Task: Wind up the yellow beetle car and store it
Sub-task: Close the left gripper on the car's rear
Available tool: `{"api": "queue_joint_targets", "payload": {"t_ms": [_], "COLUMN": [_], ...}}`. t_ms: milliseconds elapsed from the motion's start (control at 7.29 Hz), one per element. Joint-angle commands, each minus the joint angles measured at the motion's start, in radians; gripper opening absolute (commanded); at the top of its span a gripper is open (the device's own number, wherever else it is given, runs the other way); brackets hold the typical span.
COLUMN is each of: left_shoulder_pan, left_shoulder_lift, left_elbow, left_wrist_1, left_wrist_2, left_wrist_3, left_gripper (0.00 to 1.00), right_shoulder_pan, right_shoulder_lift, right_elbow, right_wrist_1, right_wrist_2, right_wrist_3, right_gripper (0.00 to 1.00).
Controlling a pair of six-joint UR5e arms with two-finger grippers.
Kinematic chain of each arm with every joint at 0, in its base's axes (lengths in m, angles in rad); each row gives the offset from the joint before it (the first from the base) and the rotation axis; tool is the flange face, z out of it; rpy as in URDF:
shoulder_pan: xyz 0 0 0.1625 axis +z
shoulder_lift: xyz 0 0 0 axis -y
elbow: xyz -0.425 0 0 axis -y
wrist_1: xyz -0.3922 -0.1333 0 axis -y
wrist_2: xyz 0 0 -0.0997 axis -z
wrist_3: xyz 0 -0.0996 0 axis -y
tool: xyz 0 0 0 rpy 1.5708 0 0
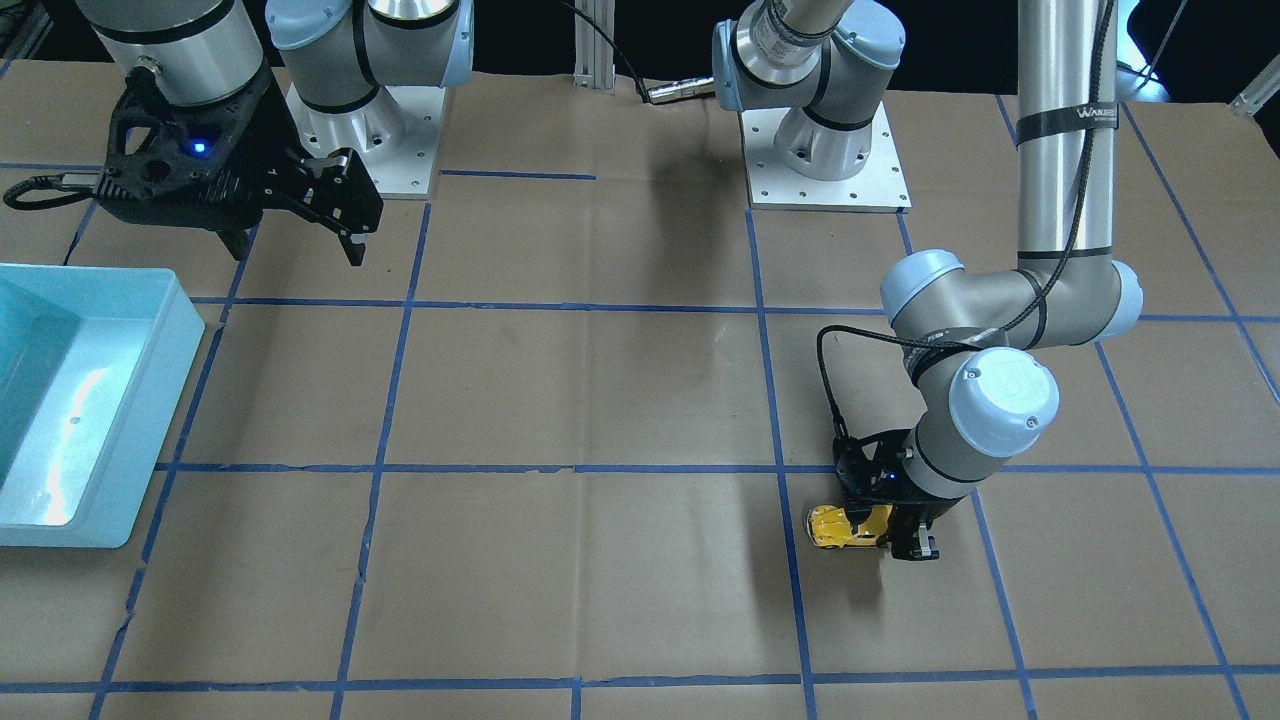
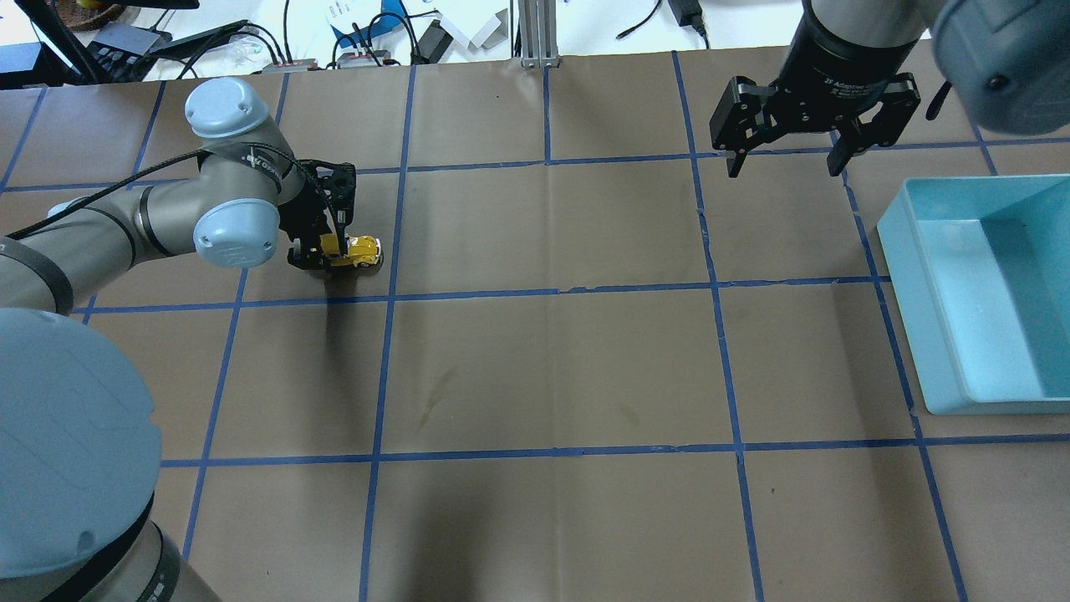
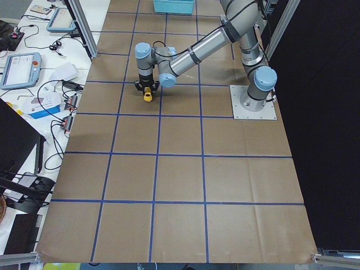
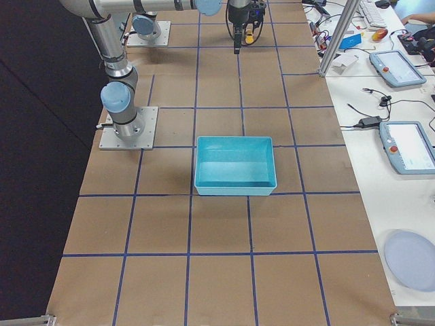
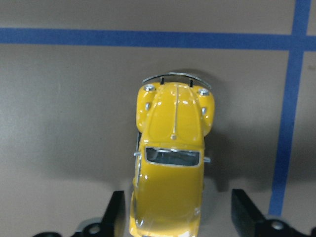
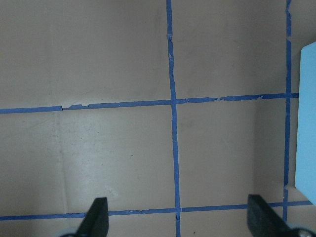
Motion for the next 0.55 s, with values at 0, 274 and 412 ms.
{"api": "queue_joint_targets", "payload": {"t_ms": [0, 274, 412], "left_shoulder_pan": [0.000, 0.000, 0.000], "left_shoulder_lift": [0.003, 0.005, 0.005], "left_elbow": [-0.001, -0.001, -0.001], "left_wrist_1": [0.000, 0.000, 0.000], "left_wrist_2": [0.003, 0.006, 0.006], "left_wrist_3": [0.001, 0.012, 0.018], "left_gripper": [0.21, 0.20, 0.20], "right_shoulder_pan": [0.000, 0.002, 0.004], "right_shoulder_lift": [0.001, 0.001, 0.001], "right_elbow": [0.000, 0.000, 0.000], "right_wrist_1": [0.000, 0.000, -0.001], "right_wrist_2": [0.000, 0.000, 0.001], "right_wrist_3": [0.000, 0.000, 0.000], "right_gripper": [1.00, 1.00, 1.00]}}
